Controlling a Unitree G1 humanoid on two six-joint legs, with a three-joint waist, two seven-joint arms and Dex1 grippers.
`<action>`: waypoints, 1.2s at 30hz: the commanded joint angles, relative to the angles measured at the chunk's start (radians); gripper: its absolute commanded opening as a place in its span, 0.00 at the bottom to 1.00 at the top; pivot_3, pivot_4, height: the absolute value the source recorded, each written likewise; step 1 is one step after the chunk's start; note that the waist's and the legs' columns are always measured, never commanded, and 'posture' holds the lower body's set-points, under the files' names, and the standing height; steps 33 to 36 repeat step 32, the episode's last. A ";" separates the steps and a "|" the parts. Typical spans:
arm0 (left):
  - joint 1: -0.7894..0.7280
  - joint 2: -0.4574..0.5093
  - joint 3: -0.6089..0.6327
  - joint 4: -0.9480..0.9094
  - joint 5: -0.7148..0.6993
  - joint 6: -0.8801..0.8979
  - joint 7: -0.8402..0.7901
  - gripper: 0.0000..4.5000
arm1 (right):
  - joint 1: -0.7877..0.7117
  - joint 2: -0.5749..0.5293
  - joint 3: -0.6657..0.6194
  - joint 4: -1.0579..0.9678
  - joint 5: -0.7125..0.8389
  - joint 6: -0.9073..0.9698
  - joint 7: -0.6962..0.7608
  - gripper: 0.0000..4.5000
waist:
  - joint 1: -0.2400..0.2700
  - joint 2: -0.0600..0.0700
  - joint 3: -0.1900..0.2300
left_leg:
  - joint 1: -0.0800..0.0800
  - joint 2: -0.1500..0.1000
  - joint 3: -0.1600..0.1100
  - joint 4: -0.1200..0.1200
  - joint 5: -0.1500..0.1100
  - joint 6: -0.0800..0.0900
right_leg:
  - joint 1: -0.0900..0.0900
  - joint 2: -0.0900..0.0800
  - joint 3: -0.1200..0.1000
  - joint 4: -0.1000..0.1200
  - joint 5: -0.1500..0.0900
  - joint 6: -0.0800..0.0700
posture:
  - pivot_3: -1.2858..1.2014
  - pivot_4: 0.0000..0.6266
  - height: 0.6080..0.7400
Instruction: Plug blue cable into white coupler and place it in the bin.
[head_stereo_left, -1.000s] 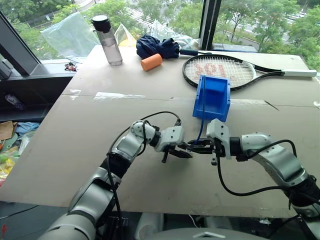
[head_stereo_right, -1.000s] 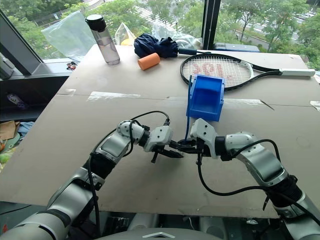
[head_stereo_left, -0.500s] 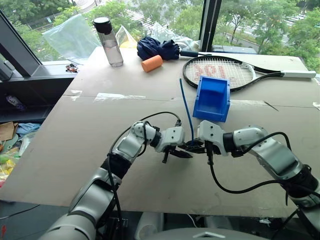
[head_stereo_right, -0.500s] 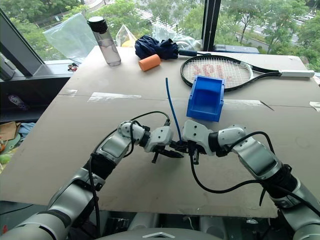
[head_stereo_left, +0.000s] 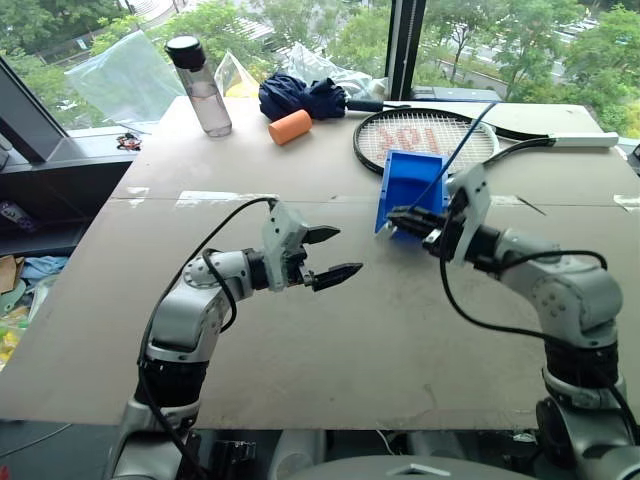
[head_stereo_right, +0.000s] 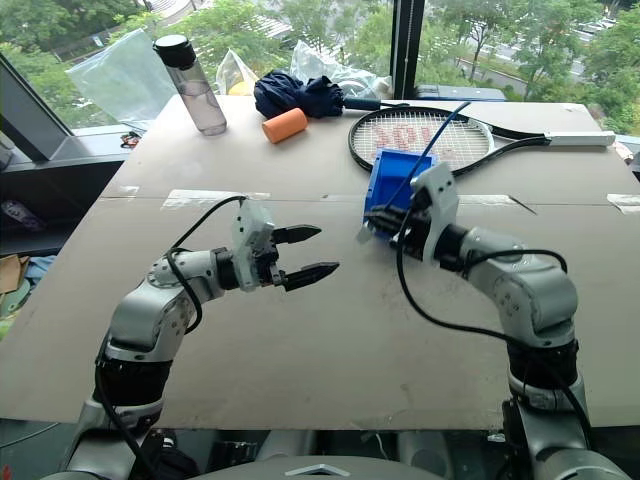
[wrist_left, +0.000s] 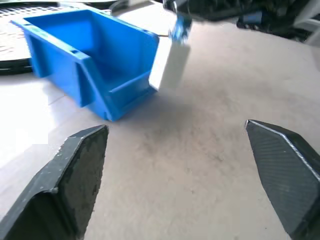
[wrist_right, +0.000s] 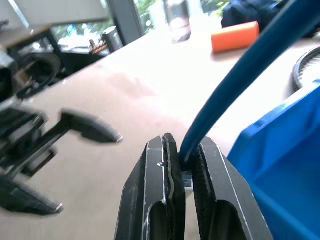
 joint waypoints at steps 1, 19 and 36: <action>-0.001 0.014 0.053 -0.150 -0.069 0.066 0.082 0.99 | -0.176 -0.005 -0.110 0.320 -0.054 -0.044 -0.131 0.00 | 0.004 0.000 0.000 | 0.000 0.000 0.001 0.000 0.000 0.000 | 0.000 0.000 0.000 0.000 0.000 0.000 | 0.52 0.24 1.00; 0.055 0.120 -0.039 -0.169 -0.092 0.041 0.086 1.00 | 0.233 -0.313 -0.200 -0.130 0.112 -0.089 0.200 0.87 | 0.015 0.002 0.001 | -0.001 -0.003 0.003 -0.010 0.000 0.000 | 0.000 -0.002 0.001 -0.006 -0.001 0.002 | 0.52 0.24 1.00; 0.249 0.319 0.100 -0.169 -0.167 0.023 -0.049 1.00 | 1.184 -0.355 -0.543 -0.407 -0.055 -0.601 0.517 0.87 | 0.005 -0.001 0.002 | 0.006 0.003 0.008 -0.008 0.000 0.000 | 0.003 0.000 0.005 -0.005 -0.008 0.003 | 0.52 0.24 1.00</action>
